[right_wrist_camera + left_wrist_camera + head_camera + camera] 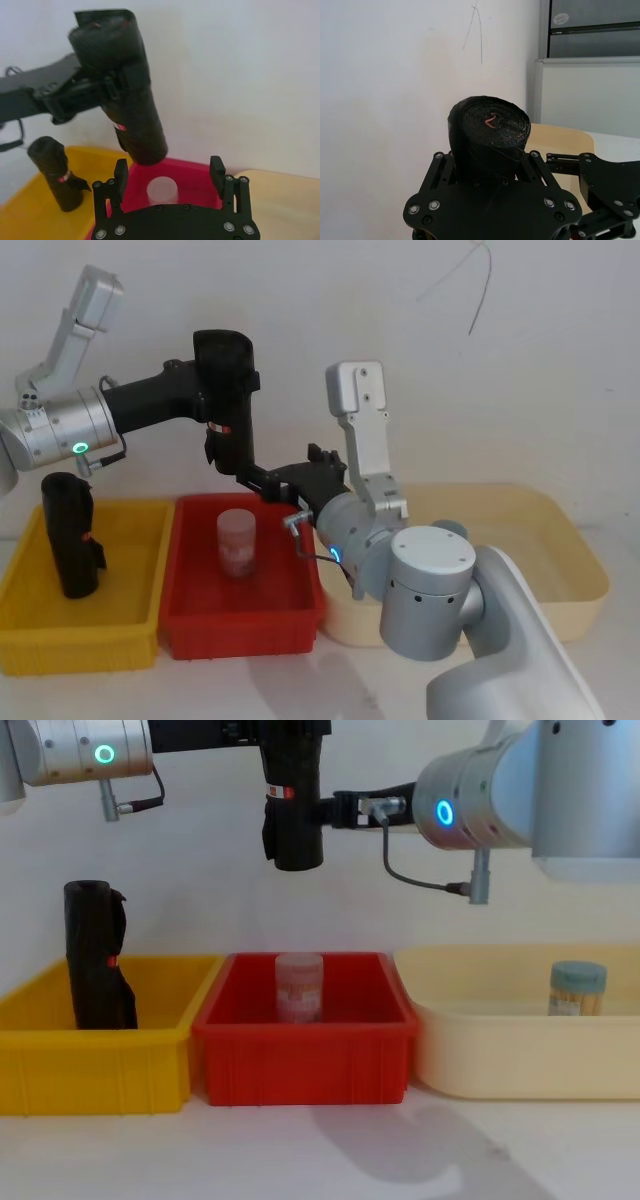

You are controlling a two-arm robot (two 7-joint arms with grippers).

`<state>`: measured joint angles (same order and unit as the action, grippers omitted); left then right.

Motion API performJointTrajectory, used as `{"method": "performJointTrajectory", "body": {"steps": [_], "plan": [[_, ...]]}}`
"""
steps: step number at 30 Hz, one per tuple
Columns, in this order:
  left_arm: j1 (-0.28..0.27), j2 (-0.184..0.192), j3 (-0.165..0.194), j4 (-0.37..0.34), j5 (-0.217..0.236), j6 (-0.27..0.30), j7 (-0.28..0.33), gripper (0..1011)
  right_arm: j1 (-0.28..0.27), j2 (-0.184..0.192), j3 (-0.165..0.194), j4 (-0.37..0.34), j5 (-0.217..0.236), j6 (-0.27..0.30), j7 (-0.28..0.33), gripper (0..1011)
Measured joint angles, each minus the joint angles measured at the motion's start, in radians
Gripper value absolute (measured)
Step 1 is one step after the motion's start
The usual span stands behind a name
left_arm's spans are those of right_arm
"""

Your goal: Pick up the garbage bag with the one hand and transfer it to the other hand.

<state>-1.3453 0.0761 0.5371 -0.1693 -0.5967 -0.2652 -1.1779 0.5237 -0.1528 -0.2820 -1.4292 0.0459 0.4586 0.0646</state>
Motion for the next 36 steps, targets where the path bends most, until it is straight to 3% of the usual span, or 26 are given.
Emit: {"method": "performJointTrajectory", "body": {"steps": [18,36], "plan": [[0.0,0.0,0.0,0.0,0.0,0.0,0.0,426,0.024,-0.024,-0.021,0.039,0.021,-0.062,0.032,1001],[0.0,0.0,0.0,0.0,0.0,0.0,0.0,426,0.074,-0.061,-0.019,0.15,-0.009,-0.144,-0.022,1001]]}}
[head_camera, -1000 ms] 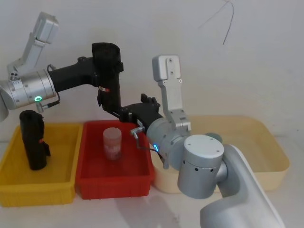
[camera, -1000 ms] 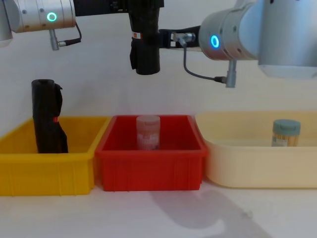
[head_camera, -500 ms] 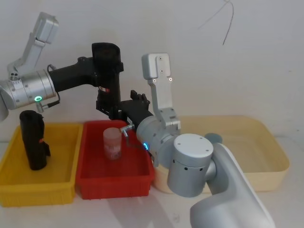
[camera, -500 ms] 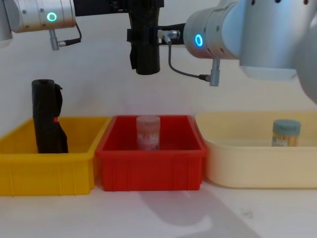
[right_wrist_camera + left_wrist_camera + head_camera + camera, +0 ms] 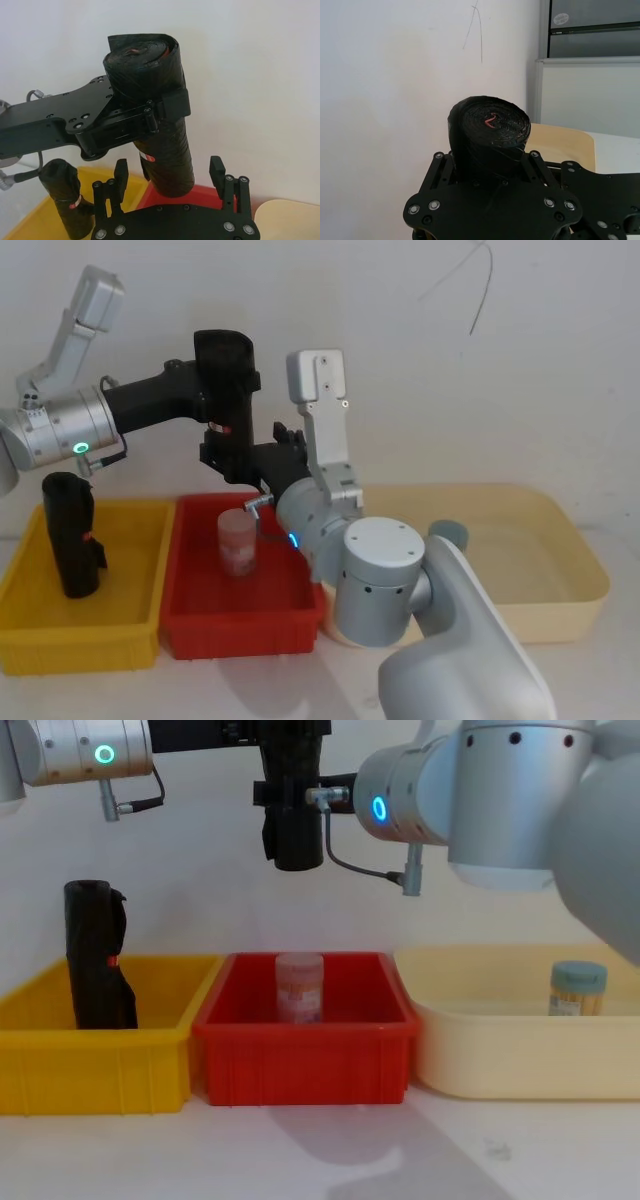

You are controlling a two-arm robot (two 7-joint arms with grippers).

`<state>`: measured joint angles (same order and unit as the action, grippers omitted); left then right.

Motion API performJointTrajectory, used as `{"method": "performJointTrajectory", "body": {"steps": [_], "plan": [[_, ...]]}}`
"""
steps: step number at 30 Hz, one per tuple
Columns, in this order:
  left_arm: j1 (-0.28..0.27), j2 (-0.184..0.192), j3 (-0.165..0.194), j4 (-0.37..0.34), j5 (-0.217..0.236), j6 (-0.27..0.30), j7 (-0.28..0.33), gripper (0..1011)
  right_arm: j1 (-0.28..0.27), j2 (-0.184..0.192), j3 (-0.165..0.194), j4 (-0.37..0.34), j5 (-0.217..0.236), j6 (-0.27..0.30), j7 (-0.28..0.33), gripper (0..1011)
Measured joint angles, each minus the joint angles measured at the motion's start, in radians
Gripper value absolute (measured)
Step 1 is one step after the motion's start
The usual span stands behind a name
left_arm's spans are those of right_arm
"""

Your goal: Pick up the garbage bag with the one hand and transfer it to the other hand.

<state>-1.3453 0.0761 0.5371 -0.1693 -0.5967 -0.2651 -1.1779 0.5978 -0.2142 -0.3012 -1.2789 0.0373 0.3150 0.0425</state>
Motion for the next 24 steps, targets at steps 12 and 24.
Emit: {"method": "performJointTrajectory", "body": {"steps": [12,24], "plan": [[0.0,0.0,0.0,0.0,0.0,0.0,0.0,426,0.04,-0.02,-0.002,0.087,-0.029,-0.041,-0.026,1001],[0.0,0.0,0.0,0.0,0.0,0.0,0.0,426,0.075,-0.046,0.003,0.157,-0.047,-0.068,-0.051,1001]]}}
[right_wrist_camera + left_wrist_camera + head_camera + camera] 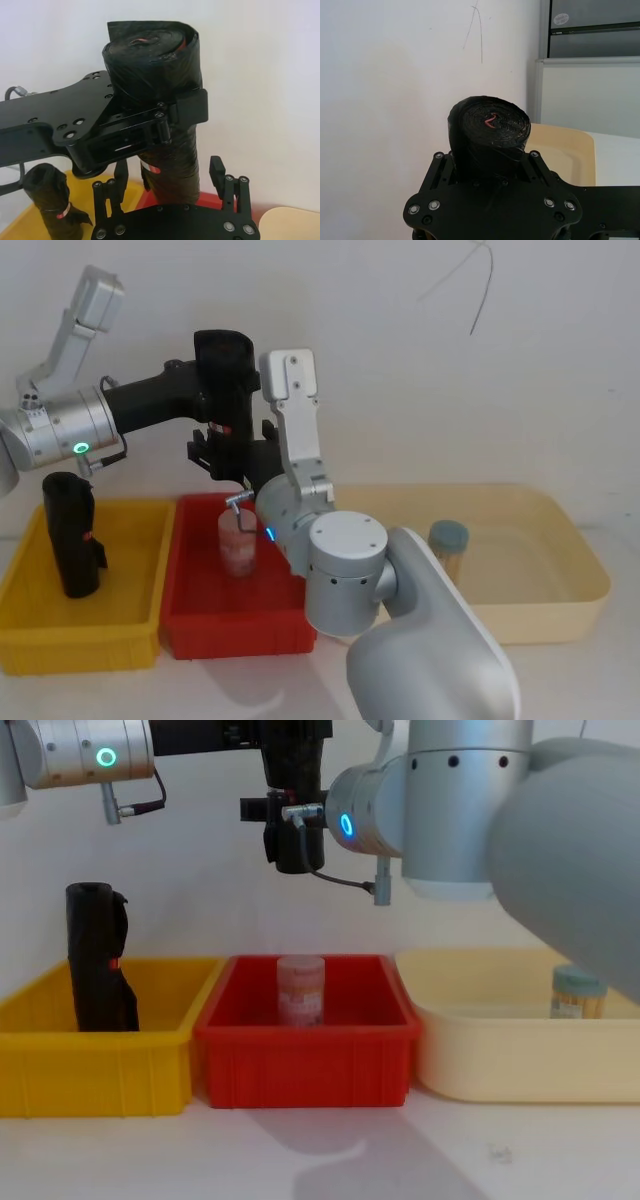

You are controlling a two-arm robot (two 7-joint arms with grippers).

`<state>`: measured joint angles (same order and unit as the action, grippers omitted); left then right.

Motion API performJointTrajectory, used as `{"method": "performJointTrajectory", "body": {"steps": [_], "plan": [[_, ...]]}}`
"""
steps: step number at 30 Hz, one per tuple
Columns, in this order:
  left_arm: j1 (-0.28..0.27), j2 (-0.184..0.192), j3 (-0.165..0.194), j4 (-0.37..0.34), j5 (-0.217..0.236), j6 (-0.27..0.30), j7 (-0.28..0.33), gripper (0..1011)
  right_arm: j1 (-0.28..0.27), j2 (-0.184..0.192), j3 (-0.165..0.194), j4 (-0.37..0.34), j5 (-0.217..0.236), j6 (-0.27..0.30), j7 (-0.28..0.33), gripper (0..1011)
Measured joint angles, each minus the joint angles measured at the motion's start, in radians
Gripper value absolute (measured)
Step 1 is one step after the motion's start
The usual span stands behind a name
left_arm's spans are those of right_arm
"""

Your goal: Pick up the garbage bag with the one hand and transfer it to the other hand.

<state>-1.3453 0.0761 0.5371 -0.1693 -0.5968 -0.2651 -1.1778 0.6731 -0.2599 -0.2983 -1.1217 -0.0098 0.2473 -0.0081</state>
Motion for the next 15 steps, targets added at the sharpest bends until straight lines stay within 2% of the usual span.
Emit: {"method": "performJointTrajectory", "body": {"steps": [15], "plan": [[0.0,0.0,0.0,0.0,0.0,0.0,0.0,426,0.043,-0.034,0.02,0.087,-0.015,-0.02,-0.038,1000]]}}
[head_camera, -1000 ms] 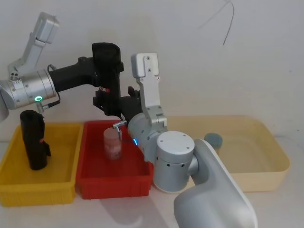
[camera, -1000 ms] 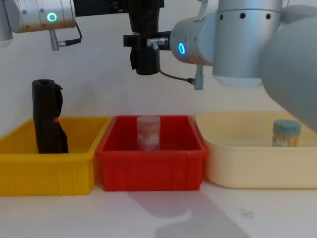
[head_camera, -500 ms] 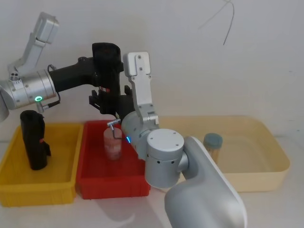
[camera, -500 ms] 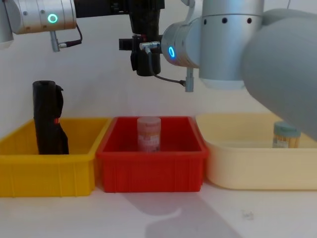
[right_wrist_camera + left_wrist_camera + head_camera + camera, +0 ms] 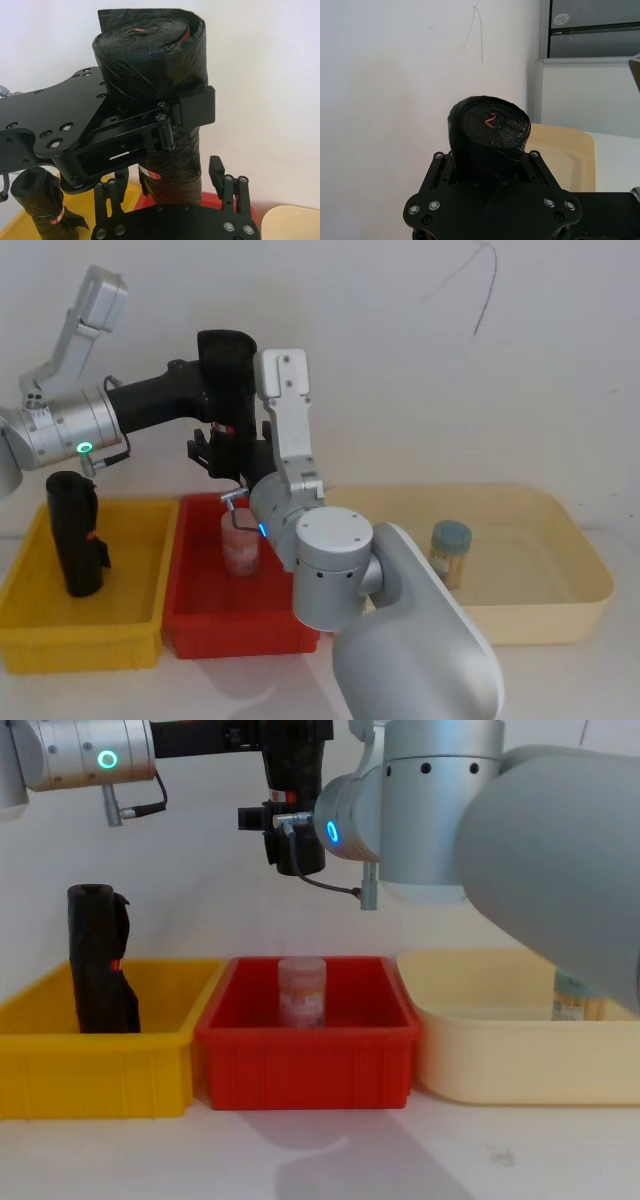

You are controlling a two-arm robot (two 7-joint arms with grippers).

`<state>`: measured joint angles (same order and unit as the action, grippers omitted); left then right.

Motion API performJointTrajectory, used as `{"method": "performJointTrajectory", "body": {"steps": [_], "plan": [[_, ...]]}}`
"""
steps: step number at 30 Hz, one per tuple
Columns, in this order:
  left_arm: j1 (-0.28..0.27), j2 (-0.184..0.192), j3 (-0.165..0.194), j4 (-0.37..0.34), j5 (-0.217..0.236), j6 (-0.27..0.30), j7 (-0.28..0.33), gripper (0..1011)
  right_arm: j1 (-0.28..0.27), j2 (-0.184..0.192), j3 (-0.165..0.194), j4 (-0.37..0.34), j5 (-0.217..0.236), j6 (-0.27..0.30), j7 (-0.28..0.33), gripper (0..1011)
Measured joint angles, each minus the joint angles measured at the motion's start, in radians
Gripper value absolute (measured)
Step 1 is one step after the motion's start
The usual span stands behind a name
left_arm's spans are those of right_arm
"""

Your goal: Pick up the garbage bag with the one hand and transfer it to the other hand.

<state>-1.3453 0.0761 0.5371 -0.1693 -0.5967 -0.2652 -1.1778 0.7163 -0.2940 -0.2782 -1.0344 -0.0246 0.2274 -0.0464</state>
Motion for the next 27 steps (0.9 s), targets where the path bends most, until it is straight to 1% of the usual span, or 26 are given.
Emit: {"method": "performJointTrajectory", "body": {"steps": [1,2,3,5,17,19,27], "plan": [[0.0,0.0,0.0,0.0,0.0,0.0,0.0,426,0.002,-0.002,0.001,0.004,-0.001,0.0,-0.002,979],[0.0,0.0,0.0,0.0,0.0,0.0,0.0,426,0.002,-0.002,0.001,0.004,-0.001,0.0,-0.002,979],[0.0,0.0,0.0,0.0,0.0,0.0,0.0,426,0.004,-0.004,0.002,0.009,-0.002,-0.001,-0.004,945],[0.0,0.0,0.0,0.0,0.0,0.0,0.0,426,0.006,-0.005,0.003,0.012,-0.003,-0.002,-0.006,919],[0.0,0.0,0.0,0.0,0.0,0.0,0.0,426,0.015,-0.012,0.007,0.028,-0.006,-0.005,-0.013,580],[0.0,0.0,0.0,0.0,0.0,0.0,0.0,426,0.016,-0.013,0.007,0.03,-0.006,-0.005,-0.014,562],[0.0,0.0,0.0,0.0,0.0,0.0,0.0,426,0.018,-0.016,0.008,0.034,-0.007,-0.006,-0.015,562]]}}
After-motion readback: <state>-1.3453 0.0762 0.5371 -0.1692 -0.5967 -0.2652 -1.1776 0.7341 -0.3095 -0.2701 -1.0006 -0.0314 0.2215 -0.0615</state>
